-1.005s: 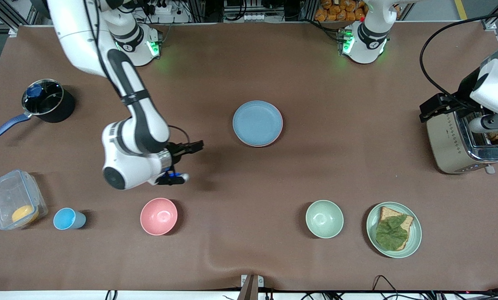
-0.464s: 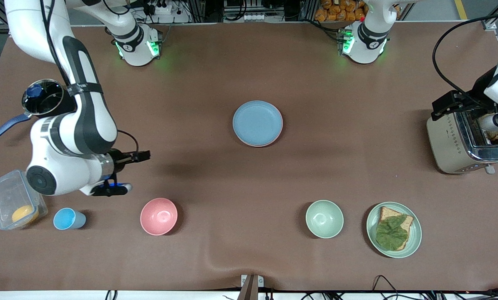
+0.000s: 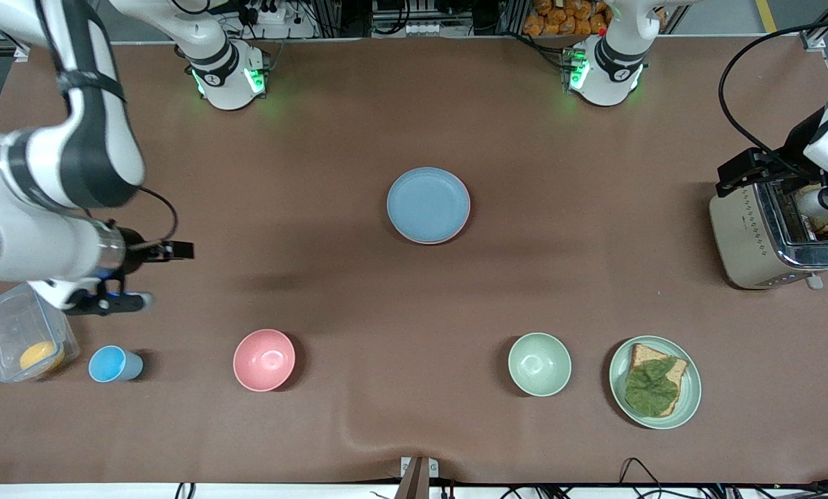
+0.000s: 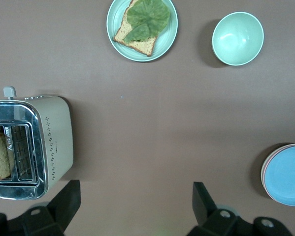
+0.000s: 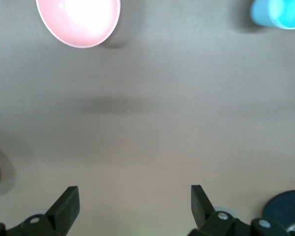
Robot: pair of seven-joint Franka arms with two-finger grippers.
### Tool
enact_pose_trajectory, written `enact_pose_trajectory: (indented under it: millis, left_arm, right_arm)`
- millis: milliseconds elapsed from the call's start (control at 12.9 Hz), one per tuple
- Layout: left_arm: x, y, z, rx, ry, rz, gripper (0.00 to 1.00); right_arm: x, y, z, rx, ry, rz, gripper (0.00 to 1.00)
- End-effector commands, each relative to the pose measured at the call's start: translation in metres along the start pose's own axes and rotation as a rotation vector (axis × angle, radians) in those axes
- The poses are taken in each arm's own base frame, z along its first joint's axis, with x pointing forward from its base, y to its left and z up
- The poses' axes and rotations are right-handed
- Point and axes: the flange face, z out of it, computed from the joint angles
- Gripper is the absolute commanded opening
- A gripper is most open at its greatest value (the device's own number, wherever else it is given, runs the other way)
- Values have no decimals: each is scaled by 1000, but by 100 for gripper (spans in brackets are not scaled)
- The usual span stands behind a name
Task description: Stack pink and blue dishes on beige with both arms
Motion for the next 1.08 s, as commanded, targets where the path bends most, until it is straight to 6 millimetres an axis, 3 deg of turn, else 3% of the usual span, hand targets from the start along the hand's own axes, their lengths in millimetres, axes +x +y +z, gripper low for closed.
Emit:
enact_pose_trajectory:
  millis: [0, 232, 387, 696, 1005]
  left_arm:
    - [-7, 0, -8, -10, -2, -18, 100]
    - [-10, -2, -11, -10, 4, -21, 100]
    - [-11, -2, -12, -1, 7, -22, 100]
    - [-13, -9, -20, 0, 22, -28, 100]
    - [-14, -12, -21, -1, 22, -34, 100]
  right_arm:
    - [-53, 32, -34, 9, 68, 42, 100]
    - [-90, 59, -79, 3, 156, 90, 100]
    - [-103, 70, -100, -25, 199, 107, 100]
    - [-105, 80, -132, -47, 304, 127, 100]
    - [-103, 77, -140, -46, 345, 123, 100]
